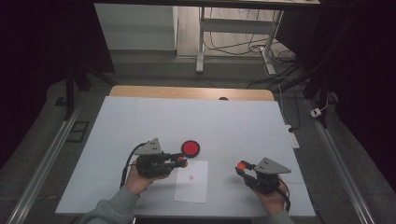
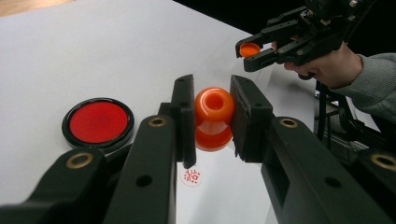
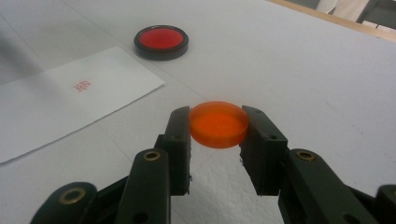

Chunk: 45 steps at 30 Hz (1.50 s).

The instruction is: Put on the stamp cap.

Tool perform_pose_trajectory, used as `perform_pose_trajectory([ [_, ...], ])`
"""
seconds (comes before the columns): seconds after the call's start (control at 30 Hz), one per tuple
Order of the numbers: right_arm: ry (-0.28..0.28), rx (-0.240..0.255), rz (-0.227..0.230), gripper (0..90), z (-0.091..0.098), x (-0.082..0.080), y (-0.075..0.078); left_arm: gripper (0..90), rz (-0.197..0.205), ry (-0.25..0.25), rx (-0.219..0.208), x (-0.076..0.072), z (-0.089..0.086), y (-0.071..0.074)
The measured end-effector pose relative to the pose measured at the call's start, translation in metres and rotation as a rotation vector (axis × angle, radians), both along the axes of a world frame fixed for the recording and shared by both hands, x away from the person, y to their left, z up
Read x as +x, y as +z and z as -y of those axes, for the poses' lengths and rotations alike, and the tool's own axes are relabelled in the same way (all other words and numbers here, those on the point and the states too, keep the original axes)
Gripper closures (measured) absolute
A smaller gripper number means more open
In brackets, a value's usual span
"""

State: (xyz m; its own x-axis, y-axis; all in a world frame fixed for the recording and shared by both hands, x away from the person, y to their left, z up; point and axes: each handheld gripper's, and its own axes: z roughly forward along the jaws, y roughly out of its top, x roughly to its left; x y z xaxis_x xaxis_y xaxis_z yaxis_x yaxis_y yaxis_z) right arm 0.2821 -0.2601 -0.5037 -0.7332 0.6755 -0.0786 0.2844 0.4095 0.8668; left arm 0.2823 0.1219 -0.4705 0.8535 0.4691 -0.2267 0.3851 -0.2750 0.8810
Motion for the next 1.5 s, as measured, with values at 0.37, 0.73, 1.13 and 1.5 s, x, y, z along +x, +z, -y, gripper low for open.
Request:
perform_pose_trajectory([
  [0.37,0.036,-0.005,-0.001,63.6,-0.017,-0.001,0.000,72.0,-0.001,-0.010,0.008,0.000,0.003,-0.002],
  [0.73,0.076,0.018,-0.007,63.6,-0.030,-0.004,0.000,72.0,-0.005,-0.015,0.028,0.001,0.010,-0.005],
  [1.13,0.124,0.022,-0.009,63.7,-0.048,0.000,0.001,72.0,-0.006,-0.013,0.030,0.000,0.010,-0.006],
  [1.5,0.153,0.018,-0.007,63.6,-0.061,-0.001,0.002,71.9,-0.009,-0.011,0.030,-0.001,0.011,-0.006],
])
